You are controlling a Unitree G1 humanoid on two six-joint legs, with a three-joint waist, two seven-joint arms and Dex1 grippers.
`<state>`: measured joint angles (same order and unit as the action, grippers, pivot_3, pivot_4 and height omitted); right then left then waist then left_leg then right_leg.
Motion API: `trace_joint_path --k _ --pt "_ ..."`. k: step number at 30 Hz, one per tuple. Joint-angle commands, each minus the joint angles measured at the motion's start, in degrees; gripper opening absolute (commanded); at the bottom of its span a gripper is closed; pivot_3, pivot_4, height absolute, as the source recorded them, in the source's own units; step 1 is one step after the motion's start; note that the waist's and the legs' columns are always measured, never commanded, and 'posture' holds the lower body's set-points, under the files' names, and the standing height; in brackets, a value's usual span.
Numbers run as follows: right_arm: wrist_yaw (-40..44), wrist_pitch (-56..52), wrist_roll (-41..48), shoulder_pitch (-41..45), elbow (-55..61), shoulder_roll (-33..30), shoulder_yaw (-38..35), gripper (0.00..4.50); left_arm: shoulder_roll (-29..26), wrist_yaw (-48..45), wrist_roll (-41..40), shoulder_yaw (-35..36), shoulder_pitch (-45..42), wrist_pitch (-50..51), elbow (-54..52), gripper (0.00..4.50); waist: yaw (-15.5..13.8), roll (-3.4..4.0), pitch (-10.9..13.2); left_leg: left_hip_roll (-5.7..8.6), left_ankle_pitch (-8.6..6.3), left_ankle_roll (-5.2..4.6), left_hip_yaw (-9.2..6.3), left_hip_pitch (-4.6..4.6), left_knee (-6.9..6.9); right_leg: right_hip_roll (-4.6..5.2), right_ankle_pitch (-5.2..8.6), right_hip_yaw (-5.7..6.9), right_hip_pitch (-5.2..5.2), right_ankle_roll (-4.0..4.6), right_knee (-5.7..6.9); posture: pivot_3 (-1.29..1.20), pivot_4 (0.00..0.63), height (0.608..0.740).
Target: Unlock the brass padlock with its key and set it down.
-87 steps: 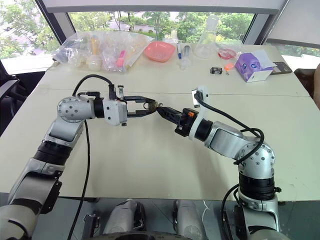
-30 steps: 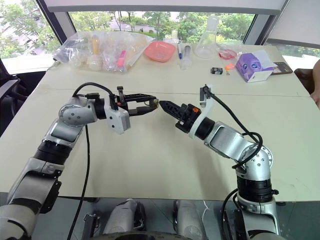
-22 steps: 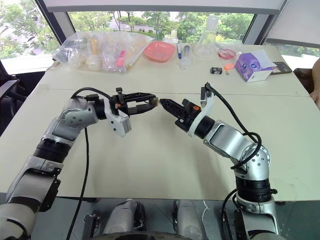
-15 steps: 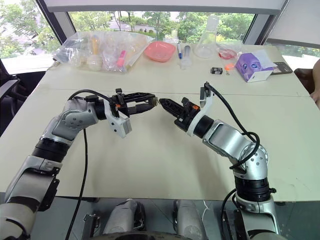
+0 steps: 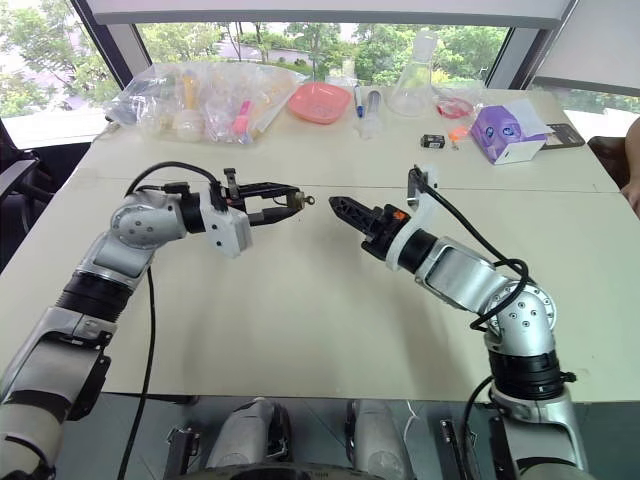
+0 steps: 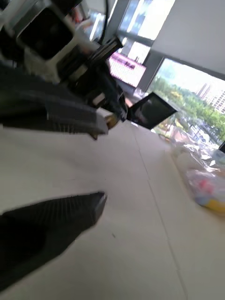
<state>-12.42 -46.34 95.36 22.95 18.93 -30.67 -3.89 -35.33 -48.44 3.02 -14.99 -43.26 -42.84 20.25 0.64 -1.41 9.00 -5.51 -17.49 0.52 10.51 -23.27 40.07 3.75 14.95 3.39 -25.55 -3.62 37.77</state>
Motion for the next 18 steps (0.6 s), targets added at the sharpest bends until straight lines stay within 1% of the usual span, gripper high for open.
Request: trace_joint_path --k 1,2,4,6,10,18 --pt "10.85 -1.96 -9.94 0.61 3.31 -4.82 0.71 3.95 -0.6 -4.29 -4.5 0.62 -1.82 2.28 -1.53 0.72 -0.01 0.0 0.0 0.0 0.0 0.0 0.01 0.0 0.0 0.0 0.0 0.0 0.0 0.0 0.0 0.0 0.15 0.74" --pt "13.6 -2.17 -12.08 0.47 3.62 -5.74 1.12 4.39 -0.63 -5.58 -5.44 0.58 -1.89 3.33 -2.0 0.72 -0.02 0.0 0.0 0.0 0.0 0.0 0.01 0.0 0.0 0.0 0.0 0.0 0.0 0.0 -0.01 0.0 0.15 0.74" --pt "17.83 -2.39 -13.96 0.24 4.22 -6.08 1.31 4.39 -0.42 -7.17 -6.52 0.7 -2.06 4.87 -3.07 0.72 -0.01 0.0 0.0 0.0 0.0 0.0 0.01 0.0 0.0 0.0 0.0 0.0 0.0 0.0 -0.01 0.0 0.15 0.74" --pt "19.38 -2.64 -15.29 1.09 3.91 -4.97 1.82 4.39 0.37 -7.86 -6.72 0.56 -2.08 5.67 -4.59 0.72 -0.02 0.0 0.0 0.0 0.0 0.0 0.0 0.0 0.0 -0.03 0.0 0.0 0.0 0.0 -0.01 0.0 0.15 0.74" --pt "20.42 -3.42 -17.33 2.14 3.25 -2.51 2.39 4.39 1.48 -8.33 -6.05 0.4 -0.92 5.91 -6.83 0.72 -0.06 0.0 0.0 0.0 0.0 0.0 0.01 -0.01 0.02 -0.02 0.0 0.0 0.0 0.0 -0.01 0.0 0.15 0.74" --pt "19.05 -5.12 -16.79 3.43 2.63 1.94 1.85 4.39 2.85 -7.98 -5.43 0.49 0.78 6.19 -9.41 0.72 -0.06 0.0 0.0 0.0 0.0 0.01 0.01 0.0 0.02 -0.02 0.0 0.0 0.0 0.0 -0.01 0.0 0.15 0.74"
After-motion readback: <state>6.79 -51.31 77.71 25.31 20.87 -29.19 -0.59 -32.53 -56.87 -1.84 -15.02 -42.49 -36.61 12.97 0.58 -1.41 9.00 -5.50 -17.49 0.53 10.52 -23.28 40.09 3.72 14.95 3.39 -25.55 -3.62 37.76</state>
